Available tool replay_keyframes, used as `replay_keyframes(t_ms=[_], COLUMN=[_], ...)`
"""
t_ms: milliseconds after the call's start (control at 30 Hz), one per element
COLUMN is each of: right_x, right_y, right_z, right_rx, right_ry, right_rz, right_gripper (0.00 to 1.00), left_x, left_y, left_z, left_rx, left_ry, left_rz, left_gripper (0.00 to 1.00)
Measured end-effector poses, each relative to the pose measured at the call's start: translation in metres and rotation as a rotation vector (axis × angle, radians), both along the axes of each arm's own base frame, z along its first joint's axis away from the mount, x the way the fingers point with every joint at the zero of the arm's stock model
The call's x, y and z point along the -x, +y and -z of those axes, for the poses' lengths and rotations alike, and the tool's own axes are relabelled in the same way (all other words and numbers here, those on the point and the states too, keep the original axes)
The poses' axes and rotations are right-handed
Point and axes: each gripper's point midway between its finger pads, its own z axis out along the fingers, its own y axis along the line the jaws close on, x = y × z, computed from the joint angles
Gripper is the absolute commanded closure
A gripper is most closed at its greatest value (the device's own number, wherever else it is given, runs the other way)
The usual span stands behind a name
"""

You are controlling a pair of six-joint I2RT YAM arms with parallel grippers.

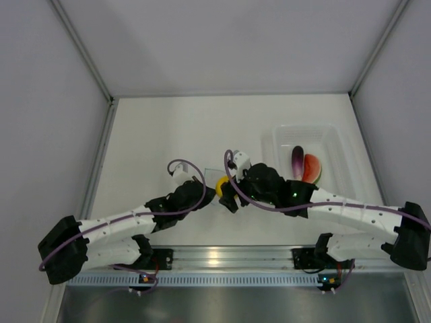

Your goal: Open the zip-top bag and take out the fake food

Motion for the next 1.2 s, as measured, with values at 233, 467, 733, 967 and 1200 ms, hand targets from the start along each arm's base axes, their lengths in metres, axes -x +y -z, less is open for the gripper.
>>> replay_keyframes(t_ms=[233,467,733,967,1200], right_x=[-0.039,-0.115,-0.153,-0.15,-0.141], right_y=[-0.04,-0.165,-0.275,-0.295,-0.304], right_z=[-0.058,-0.07,-0.038,0.028,0.069], right_rx=[-0.073,-0.026,0.087,0.197,0.257], right_ry=[-0.071,-0.086,-0.012,0.129,0.225], right_rz=[0.201,0.673,1.054,1.123,1.145], right_gripper=[0.43,0.43,0.39,0.31,0.11], left_x=[-0.002,-0.002,-0.001,-0.003,-0.007], left_y=[0.003,0.003,0.003,0.006,0.007], left_z=[-0.001,-0.012,-0.015,-0.027,-0.055], left_rx=[-0.001,0.024,0.024,0.006,0.009], left_ry=[-0.002,-0.025,-0.032,-0.055,-0.113], left_rz=[-0.003,0.003,0.02,0.031,0.041], left_gripper=[1.0,1.0,1.0,1.0,1.0])
